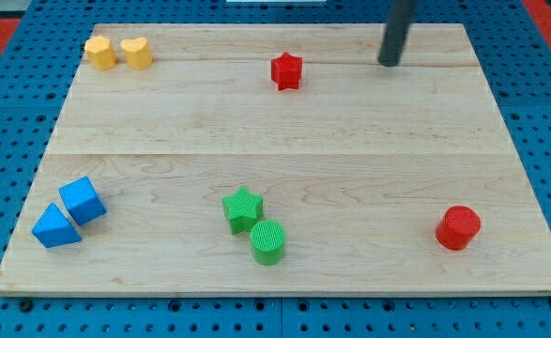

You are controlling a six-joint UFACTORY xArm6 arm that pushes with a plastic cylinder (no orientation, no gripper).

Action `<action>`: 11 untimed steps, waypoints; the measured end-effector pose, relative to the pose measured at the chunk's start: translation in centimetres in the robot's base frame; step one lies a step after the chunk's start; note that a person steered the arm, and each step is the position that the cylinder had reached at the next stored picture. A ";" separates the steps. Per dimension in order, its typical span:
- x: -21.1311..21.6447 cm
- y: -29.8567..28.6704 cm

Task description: Move the red star above the red circle

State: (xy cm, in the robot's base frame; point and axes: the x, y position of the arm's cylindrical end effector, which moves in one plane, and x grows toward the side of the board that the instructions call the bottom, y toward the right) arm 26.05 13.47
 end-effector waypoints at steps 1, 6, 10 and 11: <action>-2.5 -8.2; 16.4 -16.5; 15.2 -1.4; 17.8 1.3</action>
